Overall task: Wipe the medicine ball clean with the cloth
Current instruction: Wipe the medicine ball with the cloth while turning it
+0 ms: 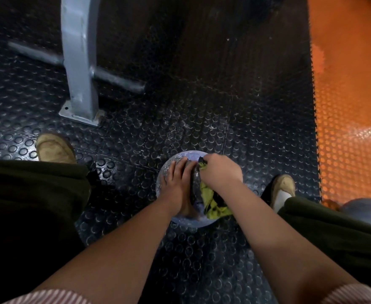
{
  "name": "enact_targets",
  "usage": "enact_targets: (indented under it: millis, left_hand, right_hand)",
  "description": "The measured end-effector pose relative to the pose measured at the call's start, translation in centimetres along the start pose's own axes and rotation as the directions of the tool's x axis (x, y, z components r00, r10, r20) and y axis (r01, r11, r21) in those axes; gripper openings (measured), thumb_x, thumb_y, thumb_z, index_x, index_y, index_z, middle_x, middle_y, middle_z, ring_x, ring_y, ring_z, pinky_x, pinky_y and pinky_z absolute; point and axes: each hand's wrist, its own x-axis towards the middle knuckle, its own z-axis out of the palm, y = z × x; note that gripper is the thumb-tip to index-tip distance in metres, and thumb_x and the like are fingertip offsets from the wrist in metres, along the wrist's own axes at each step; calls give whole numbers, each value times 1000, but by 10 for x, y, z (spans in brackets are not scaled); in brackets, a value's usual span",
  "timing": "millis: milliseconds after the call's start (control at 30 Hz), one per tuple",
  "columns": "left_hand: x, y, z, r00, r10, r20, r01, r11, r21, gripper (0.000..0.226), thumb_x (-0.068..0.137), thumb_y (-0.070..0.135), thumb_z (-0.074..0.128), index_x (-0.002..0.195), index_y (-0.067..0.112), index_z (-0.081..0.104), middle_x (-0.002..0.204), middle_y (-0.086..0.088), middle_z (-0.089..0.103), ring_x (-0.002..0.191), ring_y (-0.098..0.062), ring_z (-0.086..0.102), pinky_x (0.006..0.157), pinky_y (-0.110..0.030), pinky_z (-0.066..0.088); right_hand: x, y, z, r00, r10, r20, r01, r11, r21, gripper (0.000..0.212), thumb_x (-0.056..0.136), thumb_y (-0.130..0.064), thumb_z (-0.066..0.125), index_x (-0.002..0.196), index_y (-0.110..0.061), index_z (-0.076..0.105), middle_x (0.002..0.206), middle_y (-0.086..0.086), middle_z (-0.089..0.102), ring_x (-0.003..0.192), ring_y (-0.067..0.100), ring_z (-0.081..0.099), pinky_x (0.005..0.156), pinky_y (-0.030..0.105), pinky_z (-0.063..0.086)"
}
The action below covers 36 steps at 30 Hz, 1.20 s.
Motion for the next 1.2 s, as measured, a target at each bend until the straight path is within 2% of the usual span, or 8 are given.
enact_targets:
  millis: [100, 233, 367, 433, 600, 767, 967, 1200]
  left_hand:
    - [-3, 1, -2, 999, -25, 20, 24, 997, 67, 148, 55, 53, 88, 150, 26, -22, 157, 3, -26, 145, -27, -24, 118, -57, -1]
    - [-2, -1, -2, 1000, 8, -25, -10, 996, -85, 124, 70, 36, 83, 151, 31, -11, 158, 6, -21, 146, -25, -23, 118, -54, -3]
    - [2, -1, 7, 998, 21, -58, -25, 998, -66, 111, 82, 21, 74, 148, 39, -15, 152, 18, -26, 145, -22, -24, 119, -52, -5]
    - [0, -1, 9, 999, 23, -48, -25, 999, -39, 109, 85, 16, 68, 149, 37, -17, 153, 12, -28, 145, -26, -25, 118, -55, -4]
    - [-3, -3, 5, 1000, 4, -22, -5, 998, -63, 140, 60, 43, 89, 151, 26, -17, 158, 1, -24, 145, -28, -25, 116, -59, -4]
    - [4, 0, -2, 996, -23, -83, 11, 990, -140, 120, 74, 41, 80, 152, 30, -11, 160, 5, -16, 147, -24, -17, 119, -50, -1]
    - [4, 4, 2, 996, -57, -66, 52, 995, -82, 123, 76, 38, 80, 151, 26, -16, 159, 3, -20, 147, -25, -19, 120, -49, -5]
    - [0, 9, 0, 993, -110, 41, 108, 993, 58, 150, 58, 51, 88, 148, 21, -27, 157, -1, -28, 145, -28, -27, 117, -49, -10]
  right_hand:
    - [13, -8, -3, 1000, -8, -6, 8, 999, 51, 33, 91, -17, 49, 123, -20, 57, 112, 7, 64, 101, 28, 60, 70, 31, 43]
    - [-5, 6, 8, 1000, 22, 5, -23, 996, 83, 25, 91, -22, 48, 114, -20, 59, 101, 4, 64, 84, 25, 57, 66, 30, 44]
    - [-27, 22, 17, 999, 33, -8, -32, 998, 60, 24, 90, -26, 49, 112, -21, 59, 101, 3, 64, 93, 27, 59, 66, 30, 41]
    - [-21, 19, 14, 999, 28, -16, -27, 998, 55, 25, 90, -24, 49, 113, -22, 59, 102, 3, 64, 92, 26, 59, 66, 29, 41]
    - [10, -3, 7, 1000, -10, -29, 12, 996, 85, 32, 89, -16, 47, 119, -23, 58, 107, 4, 64, 92, 26, 60, 66, 30, 43]
    - [-4, 17, 12, 999, 46, -2, -45, 992, 116, 23, 89, -22, 48, 110, -21, 58, 95, 3, 61, 80, 25, 52, 65, 30, 42]
    - [-17, 24, 17, 998, 62, -15, -61, 995, 74, 24, 89, -23, 50, 111, -21, 59, 87, 1, 57, 80, 24, 53, 63, 29, 40]
    - [18, -11, 4, 999, -25, -26, 26, 999, 38, 35, 91, -16, 48, 125, -20, 57, 114, 7, 63, 103, 28, 60, 74, 34, 48]
